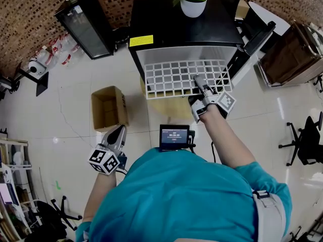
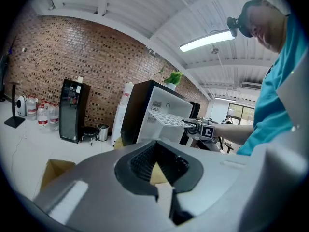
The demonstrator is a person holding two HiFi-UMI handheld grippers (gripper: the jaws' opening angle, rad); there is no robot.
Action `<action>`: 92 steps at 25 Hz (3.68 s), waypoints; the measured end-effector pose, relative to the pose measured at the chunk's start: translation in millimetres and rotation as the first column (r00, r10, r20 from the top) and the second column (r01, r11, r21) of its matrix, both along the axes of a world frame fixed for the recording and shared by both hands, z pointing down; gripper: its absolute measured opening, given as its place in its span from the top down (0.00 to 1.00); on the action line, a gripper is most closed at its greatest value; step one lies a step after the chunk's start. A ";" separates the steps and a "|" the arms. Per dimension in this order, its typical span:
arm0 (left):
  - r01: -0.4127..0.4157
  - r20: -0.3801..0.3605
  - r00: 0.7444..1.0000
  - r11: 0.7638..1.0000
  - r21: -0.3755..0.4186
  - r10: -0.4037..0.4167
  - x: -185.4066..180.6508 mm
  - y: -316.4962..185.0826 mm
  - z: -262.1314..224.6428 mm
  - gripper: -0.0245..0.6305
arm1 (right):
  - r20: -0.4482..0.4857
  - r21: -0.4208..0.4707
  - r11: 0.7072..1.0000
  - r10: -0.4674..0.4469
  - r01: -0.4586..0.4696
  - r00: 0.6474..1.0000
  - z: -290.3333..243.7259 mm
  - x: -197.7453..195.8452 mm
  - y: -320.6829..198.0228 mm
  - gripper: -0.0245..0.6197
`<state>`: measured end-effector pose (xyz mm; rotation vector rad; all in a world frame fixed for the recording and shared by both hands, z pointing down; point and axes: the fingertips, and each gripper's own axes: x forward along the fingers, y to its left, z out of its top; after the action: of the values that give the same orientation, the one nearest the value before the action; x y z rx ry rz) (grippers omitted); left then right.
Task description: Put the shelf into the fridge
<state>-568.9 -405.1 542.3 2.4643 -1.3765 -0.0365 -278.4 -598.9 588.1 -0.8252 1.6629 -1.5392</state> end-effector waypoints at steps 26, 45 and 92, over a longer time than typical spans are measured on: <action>0.006 -0.018 1.000 1.000 -0.013 -0.006 0.5 -0.5 8.9 0.96 | 0.081 -0.022 0.999 0.037 -0.035 0.996 -5.3 -5.7 -8.0 0.91; 0.016 -0.019 1.000 1.000 -0.027 -0.016 0.3 8.4 19.1 0.96 | 0.065 -0.041 0.999 0.018 -0.015 0.998 -9.8 -33.9 4.5 0.93; 0.086 -0.021 0.996 0.995 -0.057 -0.087 -29.6 1.5 37.0 0.96 | -0.361 0.436 0.899 0.132 0.042 0.923 -45.4 -57.4 -85.7 0.76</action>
<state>-598.5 -403.6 579.3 2.3504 -1.4535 -0.0460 -335.8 -684.6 542.7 -0.9460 2.1491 -0.9415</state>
